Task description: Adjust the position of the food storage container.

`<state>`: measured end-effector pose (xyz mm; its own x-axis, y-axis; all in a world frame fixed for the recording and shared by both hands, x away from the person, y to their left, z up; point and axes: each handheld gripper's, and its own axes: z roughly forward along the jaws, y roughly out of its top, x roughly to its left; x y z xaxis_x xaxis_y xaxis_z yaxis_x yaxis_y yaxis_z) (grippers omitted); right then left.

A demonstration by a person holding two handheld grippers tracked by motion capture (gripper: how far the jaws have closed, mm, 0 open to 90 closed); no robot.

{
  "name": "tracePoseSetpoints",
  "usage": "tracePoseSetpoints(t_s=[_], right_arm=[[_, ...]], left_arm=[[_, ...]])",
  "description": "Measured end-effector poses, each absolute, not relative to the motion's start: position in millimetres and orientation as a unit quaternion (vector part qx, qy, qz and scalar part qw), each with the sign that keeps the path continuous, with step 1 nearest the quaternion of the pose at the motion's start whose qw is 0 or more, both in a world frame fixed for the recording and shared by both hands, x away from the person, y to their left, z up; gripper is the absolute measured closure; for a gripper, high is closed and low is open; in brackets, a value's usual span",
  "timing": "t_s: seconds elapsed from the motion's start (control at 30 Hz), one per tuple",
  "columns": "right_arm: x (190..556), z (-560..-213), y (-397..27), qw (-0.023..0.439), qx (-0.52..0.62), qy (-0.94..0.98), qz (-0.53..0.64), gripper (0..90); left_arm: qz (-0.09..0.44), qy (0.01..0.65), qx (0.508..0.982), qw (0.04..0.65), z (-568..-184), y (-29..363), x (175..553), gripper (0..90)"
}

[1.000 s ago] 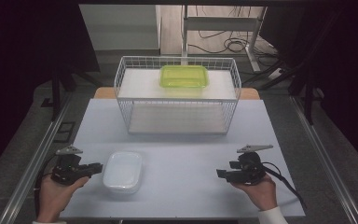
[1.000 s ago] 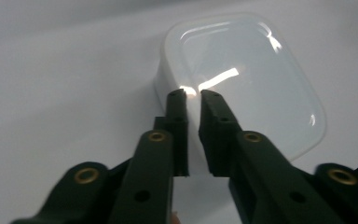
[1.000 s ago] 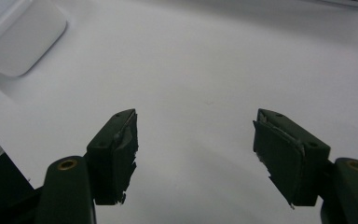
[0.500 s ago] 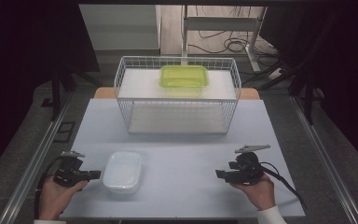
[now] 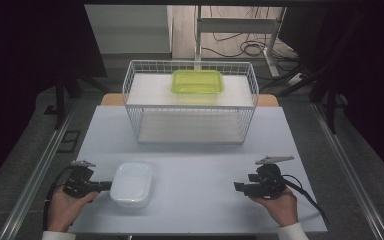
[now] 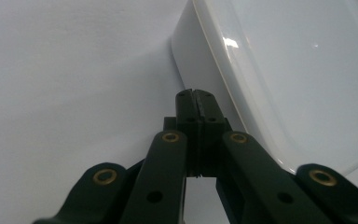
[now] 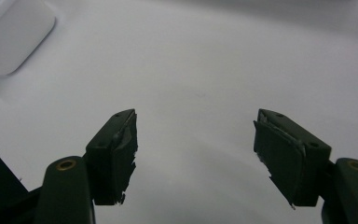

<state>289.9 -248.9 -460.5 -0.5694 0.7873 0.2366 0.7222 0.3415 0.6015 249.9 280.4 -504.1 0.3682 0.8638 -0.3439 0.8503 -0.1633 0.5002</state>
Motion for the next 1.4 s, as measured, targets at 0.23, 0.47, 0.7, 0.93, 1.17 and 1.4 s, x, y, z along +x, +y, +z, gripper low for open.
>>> tracePoseSetpoints(t_s=[0.23, 0.47, 0.7, 0.93, 1.17, 1.4], right_arm=[[289.9, -461.2, -251.3, 0.045, 0.467, 0.815, 0.342, 30.2], [290.9, -462.3, -250.0, 0.042, 0.467, 0.814, 0.342, 30.2], [291.8, -462.3, -249.7, 0.042, 0.470, 0.813, 0.341, 30.2], [292.1, -462.6, -249.3, 0.041, 0.471, 0.812, 0.341, 30.2], [292.1, -462.3, -249.6, 0.041, 0.471, 0.812, 0.342, 30.2], [291.9, -462.5, -249.0, 0.039, 0.471, 0.812, 0.343, 30.2]], left_arm=[[0.005, 0.556, 0.768, 0.318, -504.6, 275.9, 251.9, 90.0], [0.008, 0.557, 0.768, 0.316, -504.9, 274.2, 252.2, 90.0], [0.001, 0.553, 0.769, 0.321, -505.2, 268.2, 252.7, 90.0], [0.000, 0.548, 0.773, 0.321, -505.1, 261.2, 254.7, 90.0], [-0.005, 0.543, 0.776, 0.321, -507.7, 251.0, 260.7, 90.0], [-0.008, 0.542, 0.776, 0.321, -508.7, 244.5, 263.7, 90.0]])
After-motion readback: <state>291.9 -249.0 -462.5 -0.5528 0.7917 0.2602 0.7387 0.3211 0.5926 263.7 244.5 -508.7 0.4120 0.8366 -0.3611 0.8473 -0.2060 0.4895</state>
